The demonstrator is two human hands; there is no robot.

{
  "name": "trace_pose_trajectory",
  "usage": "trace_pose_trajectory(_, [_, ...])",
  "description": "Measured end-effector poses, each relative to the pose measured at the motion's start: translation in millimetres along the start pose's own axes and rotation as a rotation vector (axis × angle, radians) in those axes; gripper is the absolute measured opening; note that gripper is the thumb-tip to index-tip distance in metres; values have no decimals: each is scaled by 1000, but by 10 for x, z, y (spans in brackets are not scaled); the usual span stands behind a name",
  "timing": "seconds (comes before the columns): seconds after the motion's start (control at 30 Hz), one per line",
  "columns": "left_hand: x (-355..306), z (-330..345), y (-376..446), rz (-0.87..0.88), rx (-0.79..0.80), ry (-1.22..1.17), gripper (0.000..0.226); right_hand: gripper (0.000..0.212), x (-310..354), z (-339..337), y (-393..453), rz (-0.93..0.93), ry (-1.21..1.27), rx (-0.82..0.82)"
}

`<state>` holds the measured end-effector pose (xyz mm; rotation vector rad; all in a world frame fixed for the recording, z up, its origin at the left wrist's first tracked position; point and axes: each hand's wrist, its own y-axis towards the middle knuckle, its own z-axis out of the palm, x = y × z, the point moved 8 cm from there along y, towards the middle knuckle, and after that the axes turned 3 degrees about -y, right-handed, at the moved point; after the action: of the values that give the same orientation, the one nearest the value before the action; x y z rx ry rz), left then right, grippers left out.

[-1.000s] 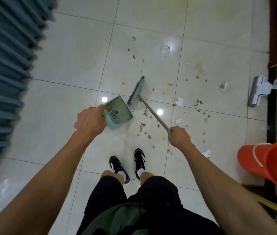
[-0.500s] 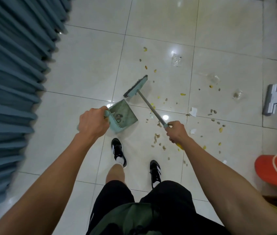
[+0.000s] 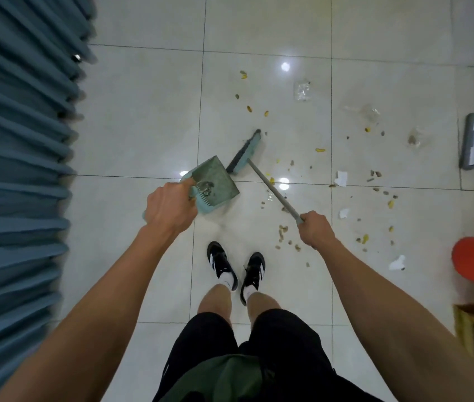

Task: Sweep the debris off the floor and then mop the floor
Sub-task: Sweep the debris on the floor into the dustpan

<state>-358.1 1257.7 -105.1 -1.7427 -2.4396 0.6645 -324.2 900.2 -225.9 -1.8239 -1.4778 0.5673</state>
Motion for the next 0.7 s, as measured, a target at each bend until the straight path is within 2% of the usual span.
trace_pose_trajectory(0.2, [-525,31,147,81,30,23,27,24,-772,-74,-202,130,-28,0])
trace_pose_trajectory(0.4, [-1048,18,256,147,48,58,31,30,-1434,-174,-361,221,75,-13])
trace_pose_trajectory(0.57, [-1284,-51,299,168,54,59,28,33,-1631,-332,-428,172,178,-61])
trace_pose_trajectory(0.7, [-1296,-170,369,186,35,95,27,31,-1426,-459,-358,118,227,-92])
